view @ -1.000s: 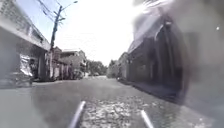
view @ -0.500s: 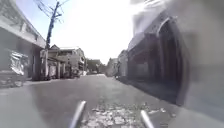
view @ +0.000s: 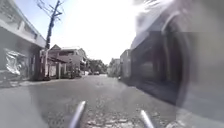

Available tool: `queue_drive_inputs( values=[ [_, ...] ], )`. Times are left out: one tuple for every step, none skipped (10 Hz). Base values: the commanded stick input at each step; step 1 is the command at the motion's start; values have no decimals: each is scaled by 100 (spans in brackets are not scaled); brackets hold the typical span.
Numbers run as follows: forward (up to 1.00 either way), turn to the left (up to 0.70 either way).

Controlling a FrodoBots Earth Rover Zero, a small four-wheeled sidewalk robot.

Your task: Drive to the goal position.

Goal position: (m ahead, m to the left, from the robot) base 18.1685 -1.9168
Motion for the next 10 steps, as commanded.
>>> queue_drive_inputs(
  values=[
    [85,0],
    [85,0],
    [85,0],
    [85,0],
    [85,0],
    [85,0],
    [85,0],
    [85,0],
    [85,0],
    [85,0]
  ],
)
